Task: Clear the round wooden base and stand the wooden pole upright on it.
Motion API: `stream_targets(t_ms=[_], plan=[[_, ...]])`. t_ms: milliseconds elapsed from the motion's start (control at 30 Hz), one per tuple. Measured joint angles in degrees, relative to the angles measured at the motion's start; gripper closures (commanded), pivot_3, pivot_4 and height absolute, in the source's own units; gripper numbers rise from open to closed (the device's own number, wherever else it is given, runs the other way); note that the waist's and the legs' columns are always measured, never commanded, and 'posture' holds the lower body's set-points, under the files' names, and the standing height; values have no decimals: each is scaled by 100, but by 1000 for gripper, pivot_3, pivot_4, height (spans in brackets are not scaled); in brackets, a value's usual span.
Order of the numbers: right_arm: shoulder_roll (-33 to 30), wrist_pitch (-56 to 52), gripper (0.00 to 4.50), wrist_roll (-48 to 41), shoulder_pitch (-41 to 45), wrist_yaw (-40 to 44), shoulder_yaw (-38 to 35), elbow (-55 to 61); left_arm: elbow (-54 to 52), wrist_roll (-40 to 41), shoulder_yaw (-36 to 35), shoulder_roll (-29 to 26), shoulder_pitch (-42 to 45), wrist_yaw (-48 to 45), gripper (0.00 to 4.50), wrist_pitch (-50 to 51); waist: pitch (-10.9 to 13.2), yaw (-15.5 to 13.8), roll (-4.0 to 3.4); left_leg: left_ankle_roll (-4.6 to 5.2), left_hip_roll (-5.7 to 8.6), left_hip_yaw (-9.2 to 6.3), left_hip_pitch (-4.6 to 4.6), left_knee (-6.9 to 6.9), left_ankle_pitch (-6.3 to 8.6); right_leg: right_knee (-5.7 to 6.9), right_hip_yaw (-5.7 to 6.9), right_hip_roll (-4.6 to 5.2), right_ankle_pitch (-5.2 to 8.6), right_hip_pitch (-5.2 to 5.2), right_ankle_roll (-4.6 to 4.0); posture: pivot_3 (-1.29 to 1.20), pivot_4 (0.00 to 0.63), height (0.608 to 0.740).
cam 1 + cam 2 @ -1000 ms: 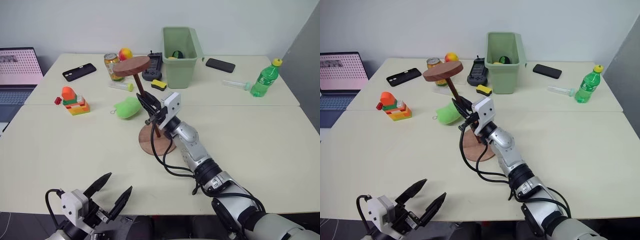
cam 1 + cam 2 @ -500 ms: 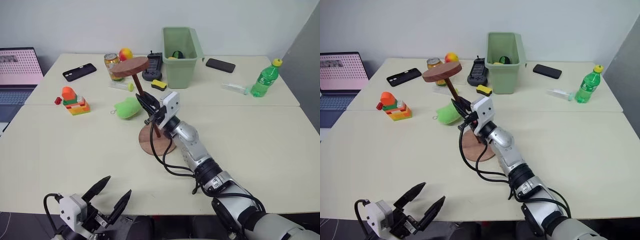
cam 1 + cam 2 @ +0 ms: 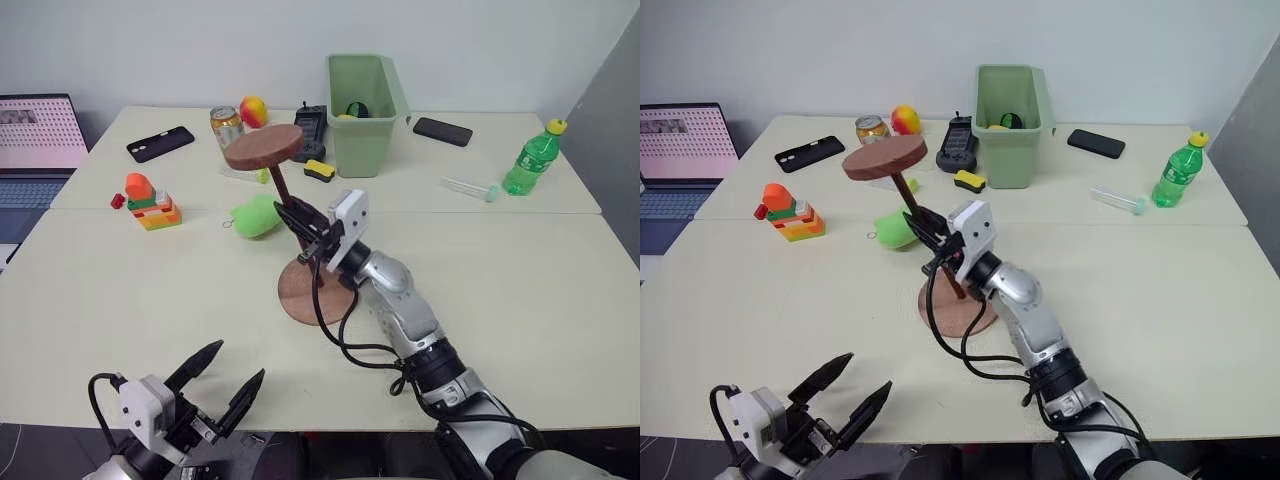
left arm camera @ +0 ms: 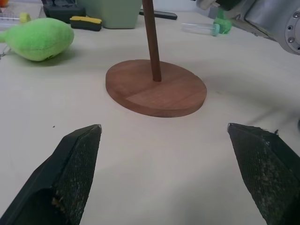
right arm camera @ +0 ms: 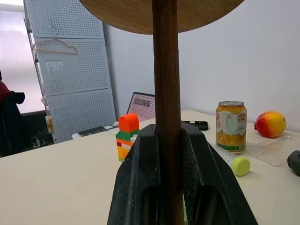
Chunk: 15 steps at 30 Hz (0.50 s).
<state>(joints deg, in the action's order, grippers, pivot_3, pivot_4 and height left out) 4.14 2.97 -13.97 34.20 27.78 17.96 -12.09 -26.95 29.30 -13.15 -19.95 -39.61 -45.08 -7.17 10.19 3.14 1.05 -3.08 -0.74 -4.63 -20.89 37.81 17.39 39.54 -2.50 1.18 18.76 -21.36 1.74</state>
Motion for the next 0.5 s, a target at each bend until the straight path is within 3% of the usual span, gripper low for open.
stream_targets(t_ms=[500], plan=[[-1052,-1196,4265,-111,-524,499,-112,1518,-1110,185,8,-213,352,825,0,1139,-36,-150,1,1,9,-12,7,4,0,-18,10,7,-1,24,2,0,150,740]])
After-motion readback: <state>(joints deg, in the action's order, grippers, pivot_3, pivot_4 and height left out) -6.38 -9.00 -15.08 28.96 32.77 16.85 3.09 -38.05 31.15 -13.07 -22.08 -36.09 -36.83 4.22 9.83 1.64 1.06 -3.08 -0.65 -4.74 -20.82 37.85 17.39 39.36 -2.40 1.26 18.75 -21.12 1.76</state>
